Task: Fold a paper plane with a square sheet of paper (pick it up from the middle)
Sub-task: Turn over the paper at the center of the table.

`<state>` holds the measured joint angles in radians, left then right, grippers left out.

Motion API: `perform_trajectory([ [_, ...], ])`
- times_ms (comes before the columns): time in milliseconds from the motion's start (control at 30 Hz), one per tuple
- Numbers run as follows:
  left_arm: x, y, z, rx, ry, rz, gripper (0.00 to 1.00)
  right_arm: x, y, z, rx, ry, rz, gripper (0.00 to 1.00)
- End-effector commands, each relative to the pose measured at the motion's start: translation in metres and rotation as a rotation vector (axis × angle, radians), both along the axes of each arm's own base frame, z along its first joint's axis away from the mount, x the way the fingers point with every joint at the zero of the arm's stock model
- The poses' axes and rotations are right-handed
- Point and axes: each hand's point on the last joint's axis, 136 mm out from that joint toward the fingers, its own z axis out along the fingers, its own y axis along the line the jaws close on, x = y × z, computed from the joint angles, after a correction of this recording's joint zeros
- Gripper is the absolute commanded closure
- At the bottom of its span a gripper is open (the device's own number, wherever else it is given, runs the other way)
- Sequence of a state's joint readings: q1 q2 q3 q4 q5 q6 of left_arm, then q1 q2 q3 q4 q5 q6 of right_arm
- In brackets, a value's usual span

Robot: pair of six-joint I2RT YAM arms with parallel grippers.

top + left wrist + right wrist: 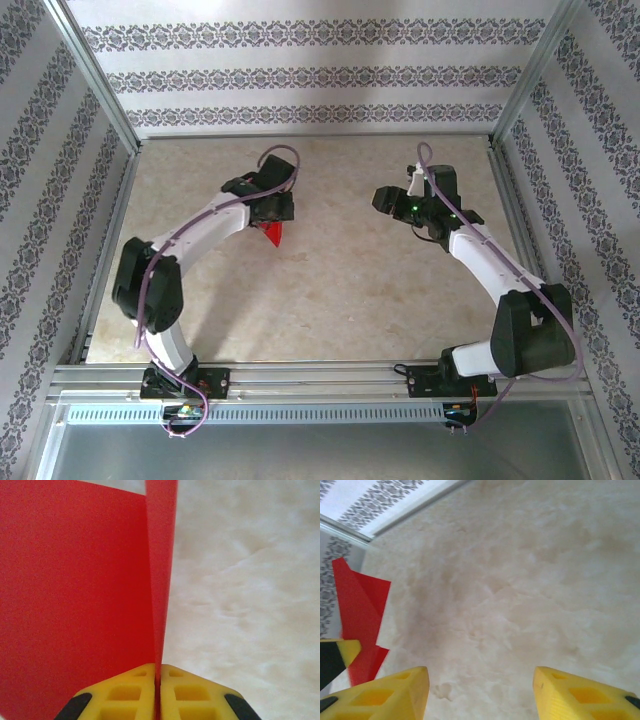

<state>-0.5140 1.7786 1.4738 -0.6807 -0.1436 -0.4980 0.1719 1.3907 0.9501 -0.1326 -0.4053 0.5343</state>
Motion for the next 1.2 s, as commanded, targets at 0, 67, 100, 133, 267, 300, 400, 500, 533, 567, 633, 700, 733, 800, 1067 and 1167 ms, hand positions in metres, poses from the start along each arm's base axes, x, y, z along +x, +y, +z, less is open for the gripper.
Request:
perform_trajectory([
  [0,-0.026,0.052,-0.019,0.477,0.135,0.0,0.9,-0.008,-0.021,-0.016,-0.095,0.029,-0.054,0.42],
  [67,-0.024,0.051,-0.024,0.561,0.146,-0.005,0.89,-0.009,-0.023,-0.018,-0.094,0.033,-0.064,0.42],
  [100,-0.022,0.051,-0.025,0.609,0.148,-0.002,0.89,-0.009,-0.024,-0.018,-0.093,0.034,-0.069,0.41],
  [133,-0.02,0.05,-0.028,0.643,0.153,-0.002,0.89,-0.009,-0.025,-0.02,-0.094,0.036,-0.071,0.41],
  [267,-0.013,0.032,-0.051,0.693,0.176,-0.03,0.89,-0.01,-0.025,-0.023,-0.089,0.046,-0.077,0.41],
  [300,-0.012,0.026,-0.059,0.701,0.174,-0.04,0.89,-0.01,-0.025,-0.024,-0.085,0.049,-0.077,0.41],
  [400,-0.01,0.014,-0.079,0.731,0.18,-0.052,0.89,-0.01,-0.024,-0.027,-0.072,0.062,-0.074,0.41],
  [500,-0.01,0.008,-0.095,0.749,0.19,-0.049,0.89,-0.009,-0.022,-0.029,-0.059,0.074,-0.07,0.41],
  [533,-0.01,0.006,-0.099,0.751,0.194,-0.051,0.89,-0.009,-0.022,-0.029,-0.058,0.074,-0.069,0.4],
  [567,-0.011,0.004,-0.104,0.749,0.199,-0.055,0.87,-0.009,-0.023,-0.03,-0.057,0.078,-0.075,0.4],
  [633,-0.013,0.0,-0.11,0.744,0.203,-0.057,0.86,-0.009,-0.025,-0.032,-0.057,0.083,-0.088,0.4],
  [700,-0.015,-0.004,-0.114,0.732,0.205,-0.057,0.85,-0.009,-0.027,-0.033,-0.053,0.088,-0.099,0.4],
  [733,-0.016,-0.007,-0.116,0.717,0.207,-0.059,0.83,-0.009,-0.028,-0.034,-0.05,0.09,-0.103,0.4],
  [800,-0.019,-0.013,-0.122,0.69,0.215,-0.063,0.79,-0.008,-0.028,-0.034,-0.045,0.094,-0.106,0.4],
  [1067,-0.035,-0.055,-0.106,0.48,0.234,-0.09,0.67,-0.007,-0.032,-0.035,-0.031,0.102,-0.129,0.39],
  [1167,-0.046,-0.09,-0.093,0.296,0.235,-0.127,0.64,-0.006,-0.032,-0.036,-0.024,0.104,-0.136,0.39],
])
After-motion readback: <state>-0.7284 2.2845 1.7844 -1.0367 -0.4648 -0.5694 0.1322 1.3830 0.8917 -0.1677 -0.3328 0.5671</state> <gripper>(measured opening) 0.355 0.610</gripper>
